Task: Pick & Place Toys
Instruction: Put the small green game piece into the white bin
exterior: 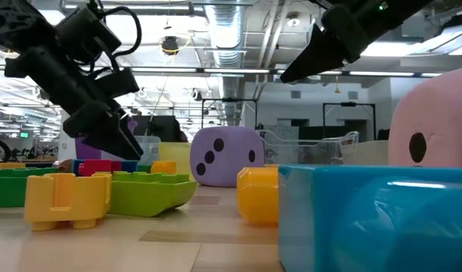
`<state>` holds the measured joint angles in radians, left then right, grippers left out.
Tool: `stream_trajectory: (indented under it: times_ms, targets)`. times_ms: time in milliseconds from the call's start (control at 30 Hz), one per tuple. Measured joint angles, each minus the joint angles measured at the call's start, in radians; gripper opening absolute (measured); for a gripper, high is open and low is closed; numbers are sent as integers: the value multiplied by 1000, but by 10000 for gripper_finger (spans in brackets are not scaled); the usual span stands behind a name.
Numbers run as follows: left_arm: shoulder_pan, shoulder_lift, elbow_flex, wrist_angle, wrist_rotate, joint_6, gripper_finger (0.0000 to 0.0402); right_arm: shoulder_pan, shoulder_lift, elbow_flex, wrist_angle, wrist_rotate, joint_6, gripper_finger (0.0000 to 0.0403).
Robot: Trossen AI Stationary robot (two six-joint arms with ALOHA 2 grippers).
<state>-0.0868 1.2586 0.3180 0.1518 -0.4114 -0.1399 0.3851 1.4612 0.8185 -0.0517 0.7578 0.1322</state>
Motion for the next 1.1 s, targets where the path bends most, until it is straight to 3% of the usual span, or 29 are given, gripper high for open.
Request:
stream_trajectory:
  times_ms: [700, 1100]
  targets:
    - [72, 168, 2, 126, 113, 56, 316, 0, -1, 0, 46, -1, 1, 250]
    - [71, 154, 0, 134, 116, 49, 227, 0, -1, 0, 45, -1, 0, 250]
